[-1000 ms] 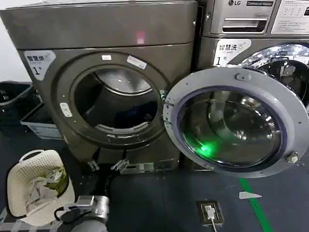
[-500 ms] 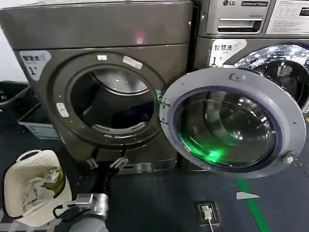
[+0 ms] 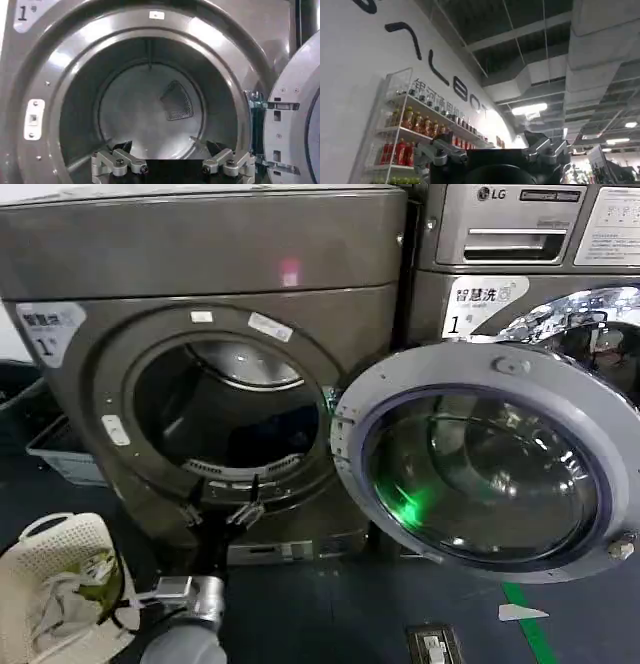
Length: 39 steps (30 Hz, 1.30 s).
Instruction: Grasp the clothes from the dryer.
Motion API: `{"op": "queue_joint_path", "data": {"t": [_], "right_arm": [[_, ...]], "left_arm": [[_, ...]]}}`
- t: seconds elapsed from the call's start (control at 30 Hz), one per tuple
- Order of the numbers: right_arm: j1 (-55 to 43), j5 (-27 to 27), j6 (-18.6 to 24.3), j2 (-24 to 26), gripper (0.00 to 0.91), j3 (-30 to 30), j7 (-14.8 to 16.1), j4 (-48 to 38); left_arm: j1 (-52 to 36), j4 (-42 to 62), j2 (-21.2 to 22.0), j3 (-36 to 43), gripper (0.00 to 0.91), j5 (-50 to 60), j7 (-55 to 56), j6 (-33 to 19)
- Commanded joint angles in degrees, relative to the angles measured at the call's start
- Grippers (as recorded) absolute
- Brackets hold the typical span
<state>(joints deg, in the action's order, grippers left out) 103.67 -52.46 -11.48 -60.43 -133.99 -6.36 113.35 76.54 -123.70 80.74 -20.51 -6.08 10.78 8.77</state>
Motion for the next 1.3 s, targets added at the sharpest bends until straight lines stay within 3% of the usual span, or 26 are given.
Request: {"op": "queue_joint_path", "data": {"t": [0.03,0.47,0.7,0.8,0.9,0.93,0.97,1.03,1.1,1.3], "right_arm": [[-0.02,-0.13,1.01,0.02,0.907,0.17,0.06,-0.01],[-0.09,0.04,0.94,-0.46,0.907,0.69,0.08,0.70],[0.35,3.16,-5.53,-0.36,0.907,-0.27,1.13,2.38],[0.18,4.21,-11.88,0.31,0.907,-0.94,0.57,3.42],[0.21,5.09,-12.92,1.12,0.907,-1.49,-1.44,3.77],[0.28,5.03,-12.59,1.15,0.907,-1.68,-0.87,3.68],[0.40,5.65,-10.27,1.03,0.907,-1.84,1.60,3.24],[0.50,6.57,-8.43,1.02,0.907,-1.76,2.43,3.02],[0.62,7.37,-8.03,1.18,0.907,-1.38,0.78,3.15],[0.16,7.08,-6.80,1.06,0.907,-0.62,0.97,2.44]], "left_arm": [[-0.35,0.15,0.04,0.01,0.907,-0.06,-0.02,0.12],[-0.73,0.39,-0.34,-0.38,0.907,-0.02,-0.21,-0.11],[-3.99,2.30,-0.57,-1.11,0.907,-1.03,-0.34,0.19],[-7.17,5.23,-1.04,-1.28,0.907,-1.76,-0.55,0.14],[-12.75,10.55,-1.34,-1.04,0.907,-3.53,-0.63,0.73],[-13.36,12.49,-1.29,-1.00,0.907,-3.90,-0.60,0.74],[-17.25,17.53,-0.97,-0.84,0.907,-3.95,-0.57,0.74],[-21.33,21.49,-0.50,-0.44,0.907,-3.98,-0.56,0.57],[-28.30,28.49,0.06,0.13,0.907,-3.77,-0.60,0.15],[-44.29,48.19,2.42,1.44,0.907,-2.34,-1.87,-1.60]]}}
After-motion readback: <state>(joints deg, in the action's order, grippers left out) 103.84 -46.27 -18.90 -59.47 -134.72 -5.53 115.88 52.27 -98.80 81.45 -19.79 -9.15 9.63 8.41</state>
